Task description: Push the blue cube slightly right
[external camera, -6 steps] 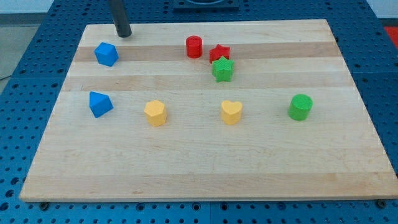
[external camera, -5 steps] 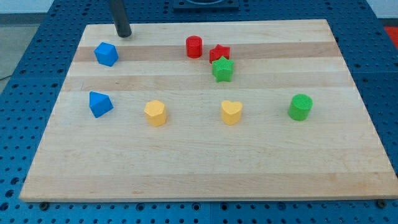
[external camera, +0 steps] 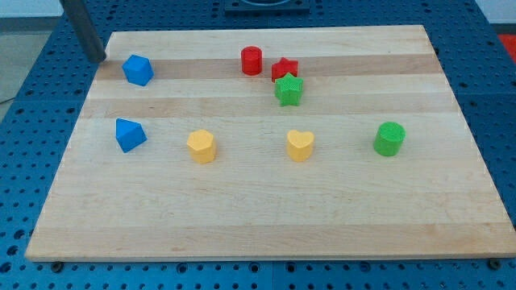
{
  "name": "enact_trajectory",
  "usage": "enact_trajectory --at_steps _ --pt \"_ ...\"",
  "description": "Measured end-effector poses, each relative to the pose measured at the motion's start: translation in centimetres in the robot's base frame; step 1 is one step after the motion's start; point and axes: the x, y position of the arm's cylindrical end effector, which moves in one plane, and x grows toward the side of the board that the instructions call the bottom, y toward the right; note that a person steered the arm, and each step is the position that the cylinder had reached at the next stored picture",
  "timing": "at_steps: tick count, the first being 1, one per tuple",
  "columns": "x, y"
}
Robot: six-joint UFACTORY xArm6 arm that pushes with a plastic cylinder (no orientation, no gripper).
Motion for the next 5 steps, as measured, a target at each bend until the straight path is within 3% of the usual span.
enact_trajectory --at_steps 1,2,3,4,5 --pt "3.5 1.3" --pt "3.4 5.0" --pt "0.5 11.0" --pt "0.0 13.1" --pt "0.3 9.0"
